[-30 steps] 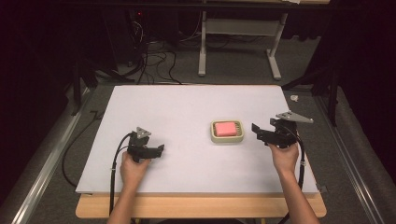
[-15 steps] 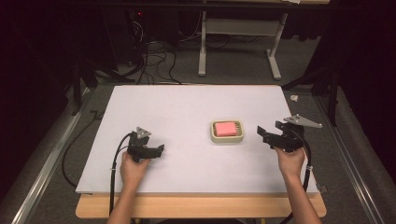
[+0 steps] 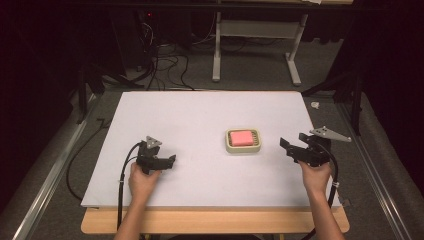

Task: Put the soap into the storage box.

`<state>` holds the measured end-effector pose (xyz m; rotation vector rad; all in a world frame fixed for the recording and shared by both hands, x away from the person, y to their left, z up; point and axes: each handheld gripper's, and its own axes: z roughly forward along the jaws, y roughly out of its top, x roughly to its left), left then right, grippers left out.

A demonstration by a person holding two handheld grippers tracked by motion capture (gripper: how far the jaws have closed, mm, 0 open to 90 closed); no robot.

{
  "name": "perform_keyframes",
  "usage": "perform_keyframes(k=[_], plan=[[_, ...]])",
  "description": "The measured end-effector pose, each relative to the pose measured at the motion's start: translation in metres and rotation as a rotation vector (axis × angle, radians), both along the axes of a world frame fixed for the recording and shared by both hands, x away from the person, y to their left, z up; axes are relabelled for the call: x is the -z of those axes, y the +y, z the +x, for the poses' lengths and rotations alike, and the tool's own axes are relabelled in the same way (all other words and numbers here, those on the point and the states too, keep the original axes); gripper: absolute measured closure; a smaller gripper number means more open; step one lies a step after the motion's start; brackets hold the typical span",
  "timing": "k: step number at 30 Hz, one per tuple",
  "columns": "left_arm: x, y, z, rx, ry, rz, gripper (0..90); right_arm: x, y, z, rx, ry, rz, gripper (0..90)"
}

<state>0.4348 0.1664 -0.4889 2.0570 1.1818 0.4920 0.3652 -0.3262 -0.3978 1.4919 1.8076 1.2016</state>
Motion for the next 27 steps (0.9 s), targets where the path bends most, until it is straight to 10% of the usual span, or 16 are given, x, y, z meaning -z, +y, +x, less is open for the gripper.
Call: perform_keyframes(k=[27], plan=[[0.0,0.0,0.0,0.0,0.0,0.0,15.8,0.025,-0.015,-0.016,0.014,0.035,0.028,20.1]])
